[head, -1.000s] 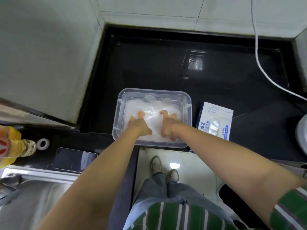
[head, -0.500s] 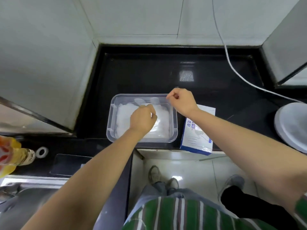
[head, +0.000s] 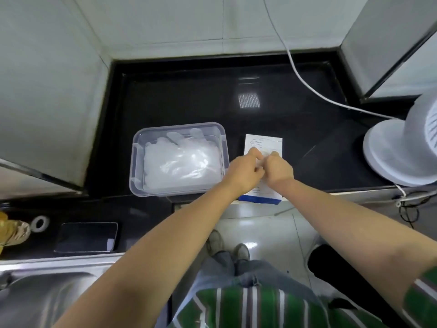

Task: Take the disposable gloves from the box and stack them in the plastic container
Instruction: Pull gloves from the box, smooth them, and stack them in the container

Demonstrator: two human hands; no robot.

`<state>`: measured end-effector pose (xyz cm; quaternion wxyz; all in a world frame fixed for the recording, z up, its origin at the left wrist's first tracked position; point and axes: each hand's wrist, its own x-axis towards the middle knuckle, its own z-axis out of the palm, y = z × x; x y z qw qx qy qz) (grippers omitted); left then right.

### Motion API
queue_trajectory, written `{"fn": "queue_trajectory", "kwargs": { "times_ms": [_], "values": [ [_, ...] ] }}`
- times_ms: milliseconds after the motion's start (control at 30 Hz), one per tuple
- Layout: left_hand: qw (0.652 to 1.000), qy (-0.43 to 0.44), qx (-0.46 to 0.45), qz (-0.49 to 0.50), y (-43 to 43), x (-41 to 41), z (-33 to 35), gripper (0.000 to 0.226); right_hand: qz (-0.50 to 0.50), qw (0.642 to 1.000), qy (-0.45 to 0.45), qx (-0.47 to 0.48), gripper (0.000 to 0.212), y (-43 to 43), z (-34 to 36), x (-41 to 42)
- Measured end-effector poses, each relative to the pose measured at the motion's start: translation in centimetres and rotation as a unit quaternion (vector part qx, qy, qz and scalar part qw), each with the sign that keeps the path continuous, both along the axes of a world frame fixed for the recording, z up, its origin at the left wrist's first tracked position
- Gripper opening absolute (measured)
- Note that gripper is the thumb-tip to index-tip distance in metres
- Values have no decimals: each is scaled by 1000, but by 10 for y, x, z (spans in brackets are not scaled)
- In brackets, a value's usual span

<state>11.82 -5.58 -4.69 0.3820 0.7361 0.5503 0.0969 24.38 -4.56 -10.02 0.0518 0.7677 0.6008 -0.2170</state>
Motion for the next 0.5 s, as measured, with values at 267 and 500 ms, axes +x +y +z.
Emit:
{"fn": "queue_trajectory", "kwargs": {
  "times_ms": [267, 500],
  "values": [
    [985, 127, -110, -41, -6, 11, -37, 57, -56, 977, 206, 18, 21, -2, 7, 10],
    [986, 147, -70, -29, -2, 16, -47, 57, -156, 873, 440, 143, 14, -1, 20, 19]
  ]
}}
